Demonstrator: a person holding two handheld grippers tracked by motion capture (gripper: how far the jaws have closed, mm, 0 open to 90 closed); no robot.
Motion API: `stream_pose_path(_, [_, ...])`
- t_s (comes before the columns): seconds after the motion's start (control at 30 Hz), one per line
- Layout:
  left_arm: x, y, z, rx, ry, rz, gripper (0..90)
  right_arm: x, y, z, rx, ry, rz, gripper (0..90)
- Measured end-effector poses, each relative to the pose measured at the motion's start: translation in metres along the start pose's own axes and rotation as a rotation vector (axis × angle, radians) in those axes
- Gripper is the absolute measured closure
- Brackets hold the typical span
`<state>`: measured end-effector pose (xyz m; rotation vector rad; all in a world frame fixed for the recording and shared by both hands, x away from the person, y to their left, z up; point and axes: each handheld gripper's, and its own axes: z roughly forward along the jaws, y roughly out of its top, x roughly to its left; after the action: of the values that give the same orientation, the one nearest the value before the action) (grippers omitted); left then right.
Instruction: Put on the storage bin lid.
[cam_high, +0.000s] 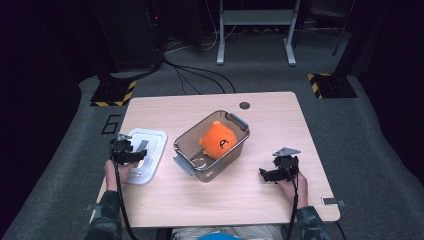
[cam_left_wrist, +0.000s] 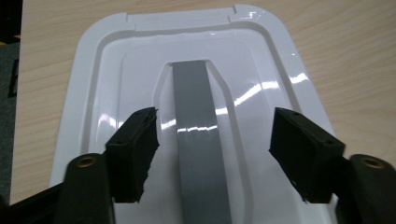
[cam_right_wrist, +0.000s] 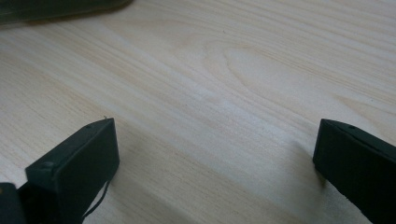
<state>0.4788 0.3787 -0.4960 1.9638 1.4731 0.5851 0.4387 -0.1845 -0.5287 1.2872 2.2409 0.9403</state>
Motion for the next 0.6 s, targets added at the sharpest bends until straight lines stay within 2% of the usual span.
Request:
stream_pose_path(0.13, [0.0035,-0.0017,0.0073,0.026,0.027,-0.01,41.2,0.0,0.0,0.0,0.0,0.0,0.0,0.0])
stream_pose_path(0.27, [0.0059,-0.0032,0.0078,0.01,0.05,-0.027,50.2,0.0,0.0,0.0,0.0,0.0,0.0,0.0])
stream_pose_path(0.4, [0.0069,-0.0048,0.0096,0.011,0.044,-0.031,57.8,0.0002,0.0,0.0,0.0,0.0,0.003,0.0])
stream_pose_path(0.43, [0.0078,-0.0054,0.01,0.005,0.038,-0.048,58.7,0.0002,-0.0001,0.0,0.0,0.0,0.003,0.0])
stream_pose_path(0.5, [0.0072,-0.0065,0.0104,-0.007,0.042,-0.057,59.2,0.0002,-0.0001,-0.0001,0.0,-0.001,0.004,0.0])
stream_pose_path(0.53, [0.0059,-0.0064,0.0106,-0.008,0.038,-0.051,61.2,0.0002,-0.0001,-0.0001,0.0,-0.001,0.004,0.0])
stream_pose_path(0.6, [0.0027,-0.0054,0.0109,-0.005,0.06,-0.032,65.5,0.0002,-0.0001,-0.0001,0.0,-0.001,0.003,0.0])
